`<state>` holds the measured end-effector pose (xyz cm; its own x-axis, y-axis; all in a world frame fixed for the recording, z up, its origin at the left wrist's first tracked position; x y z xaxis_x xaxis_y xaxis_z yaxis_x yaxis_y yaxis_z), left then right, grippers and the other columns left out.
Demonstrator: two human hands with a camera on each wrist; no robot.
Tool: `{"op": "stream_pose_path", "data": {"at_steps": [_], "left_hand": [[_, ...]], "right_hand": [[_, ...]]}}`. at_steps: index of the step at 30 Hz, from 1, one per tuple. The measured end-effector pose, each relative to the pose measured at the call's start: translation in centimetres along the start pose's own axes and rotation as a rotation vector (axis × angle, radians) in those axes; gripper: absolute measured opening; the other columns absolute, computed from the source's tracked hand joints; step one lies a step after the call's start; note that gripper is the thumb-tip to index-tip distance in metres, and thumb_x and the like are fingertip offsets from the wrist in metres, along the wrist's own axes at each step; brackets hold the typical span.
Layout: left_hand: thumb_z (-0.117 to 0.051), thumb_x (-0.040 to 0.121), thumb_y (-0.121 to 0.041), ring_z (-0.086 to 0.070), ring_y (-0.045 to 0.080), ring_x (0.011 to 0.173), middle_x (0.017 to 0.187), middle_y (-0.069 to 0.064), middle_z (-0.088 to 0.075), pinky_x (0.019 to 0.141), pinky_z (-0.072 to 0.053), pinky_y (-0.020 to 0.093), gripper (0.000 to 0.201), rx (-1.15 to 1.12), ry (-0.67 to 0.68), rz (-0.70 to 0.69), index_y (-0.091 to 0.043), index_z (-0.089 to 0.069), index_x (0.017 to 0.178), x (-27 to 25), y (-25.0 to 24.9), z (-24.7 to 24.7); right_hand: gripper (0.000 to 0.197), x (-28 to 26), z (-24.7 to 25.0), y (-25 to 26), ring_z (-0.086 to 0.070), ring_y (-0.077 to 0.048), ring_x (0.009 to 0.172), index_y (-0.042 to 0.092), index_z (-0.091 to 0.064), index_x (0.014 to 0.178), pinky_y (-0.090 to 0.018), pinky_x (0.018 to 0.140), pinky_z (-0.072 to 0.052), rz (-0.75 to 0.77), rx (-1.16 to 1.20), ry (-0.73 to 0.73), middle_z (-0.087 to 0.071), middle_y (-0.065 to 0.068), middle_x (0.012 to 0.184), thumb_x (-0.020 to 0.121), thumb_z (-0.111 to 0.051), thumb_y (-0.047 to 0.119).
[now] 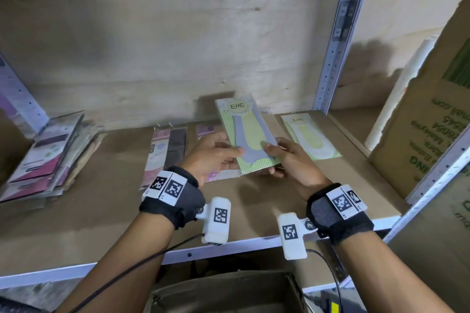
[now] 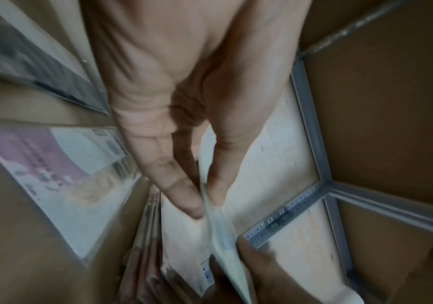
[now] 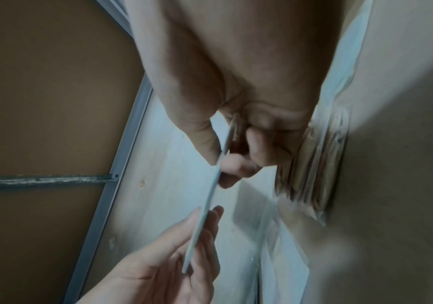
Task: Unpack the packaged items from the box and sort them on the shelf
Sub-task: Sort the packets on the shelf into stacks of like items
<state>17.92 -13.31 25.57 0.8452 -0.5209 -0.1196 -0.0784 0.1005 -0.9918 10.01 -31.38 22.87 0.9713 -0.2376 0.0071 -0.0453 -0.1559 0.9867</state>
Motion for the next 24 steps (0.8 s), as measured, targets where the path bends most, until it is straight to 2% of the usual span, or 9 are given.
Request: {"op": "stream_pose_path", "data": {"at_steps": [3, 6, 8, 11, 14, 16, 17, 21, 24], "left_hand": [[-0.076, 0.084, 0.0, -0.059, 0.01, 0.052, 0.072, 0.004, -0.067, 0.053, -0.052, 0.019, 0.026, 0.059, -0.058, -0.023, 0.003, -0.066, 0.107, 1.3, -0.4, -2.1], [-0.079, 0.08, 0.001, -0.059, 0.011, 0.049, 0.069, 0.005, -0.066, 0.048, -0.048, 0.019, 0.019, 0.112, -0.109, -0.042, 0.001, -0.065, 0.094, 2.8, -1.4, -4.6], [-0.082, 0.078, -0.002, -0.06, 0.013, 0.051, 0.06, 0.001, -0.064, 0.052, -0.052, 0.024, 0.021, 0.183, -0.136, -0.071, -0.008, -0.062, 0.078, 4.3, -2.1, -6.2], [-0.085, 0.074, -0.006, -0.066, 0.022, 0.062, 0.05, -0.003, -0.057, 0.076, -0.063, 0.045, 0.035, 0.303, -0.165, -0.072, -0.015, -0.052, 0.066, 6.4, -3.1, -8.4], [-0.085, 0.075, -0.01, -0.071, 0.025, 0.07, 0.064, 0.009, -0.066, 0.079, -0.061, 0.053, 0.03, 0.406, -0.142, -0.034, -0.005, -0.056, 0.075, 7.8, -3.8, -10.5], [-0.085, 0.076, -0.016, -0.075, 0.028, 0.087, 0.092, 0.017, -0.074, 0.085, -0.06, 0.048, 0.044, 0.505, -0.141, 0.006, 0.005, -0.061, 0.107, 8.6, -3.9, -11.7], [-0.084, 0.077, -0.02, -0.074, 0.029, 0.093, 0.1, 0.017, -0.074, 0.087, -0.059, 0.045, 0.051, 0.573, -0.139, 0.02, 0.005, -0.06, 0.115, 9.0, -3.9, -12.3], [-0.078, 0.082, -0.02, -0.073, 0.028, 0.096, 0.101, 0.016, -0.075, 0.086, -0.059, 0.039, 0.038, 0.789, -0.105, 0.019, 0.006, -0.063, 0.105, 10.1, -4.1, -14.7], [-0.077, 0.084, -0.016, -0.07, 0.03, 0.104, 0.114, 0.02, -0.07, 0.091, -0.057, 0.042, 0.05, 0.849, -0.097, 0.058, 0.009, -0.058, 0.122, 10.8, -4.0, -16.2]], "right_hand": [[0.02, 0.8, 2.3, 0.5, -0.049, -0.012, 0.045, 0.007, -0.06, 0.106, -0.021, 0.04, -0.037, -0.019, -0.031, -0.135, -0.063, -0.008, 0.077, 0.09, -0.068, 0.016], [0.038, 1.3, 4.9, 1.1, -0.05, -0.01, 0.046, 0.008, -0.061, 0.114, -0.02, 0.041, -0.037, -0.008, -0.042, -0.218, -0.064, -0.004, 0.08, 0.081, -0.075, 0.019], [0.036, 1.5, 6.7, 1.5, -0.051, -0.01, 0.047, 0.008, -0.063, 0.113, -0.022, 0.043, -0.039, 0.013, -0.085, -0.266, -0.066, -0.003, 0.076, 0.083, -0.079, 0.019], [0.031, 1.7, 9.4, 1.9, -0.058, -0.013, 0.053, 0.005, -0.065, 0.112, -0.025, 0.05, -0.045, 0.044, -0.214, -0.359, -0.066, -0.008, 0.076, 0.083, -0.077, 0.009], [0.031, 1.8, 11.7, 1.9, -0.065, -0.017, 0.061, 0.007, -0.067, 0.113, -0.028, 0.059, -0.052, 0.035, -0.329, -0.453, -0.067, -0.009, 0.08, 0.082, -0.072, 0.0], [0.032, 1.8, 12.8, 1.7, -0.066, -0.017, 0.064, 0.008, -0.068, 0.113, -0.029, 0.064, -0.053, 0.019, -0.378, -0.471, -0.067, -0.006, 0.078, 0.083, -0.072, -0.001], [0.032, 1.9, 13.3, 1.6, -0.065, -0.017, 0.067, 0.008, -0.068, 0.114, -0.031, 0.067, -0.054, 0.007, -0.403, -0.479, -0.067, -0.004, 0.078, 0.084, -0.071, -0.001], [0.038, 1.8, 14.7, 1.0, -0.066, -0.028, 0.094, 0.004, -0.065, 0.123, -0.046, 0.094, -0.055, -0.059, -0.495, -0.515, -0.067, -0.008, 0.096, 0.085, -0.069, 0.003], [0.037, 1.7, 15.1, 0.7, -0.065, -0.027, 0.106, 0.005, -0.064, 0.123, -0.047, 0.1, -0.052, -0.087, -0.546, -0.537, -0.069, -0.01, 0.109, 0.087, -0.068, 0.008]]}}
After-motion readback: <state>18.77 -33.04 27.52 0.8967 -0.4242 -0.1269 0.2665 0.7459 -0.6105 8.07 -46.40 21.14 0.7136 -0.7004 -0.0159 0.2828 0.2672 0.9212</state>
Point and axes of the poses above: each hand's wrist, its own x-axis towards the middle knuckle, its own z-axis out of the back of the hand, y = z × x, the point moved 1 cm from there along x, towards the middle knuckle
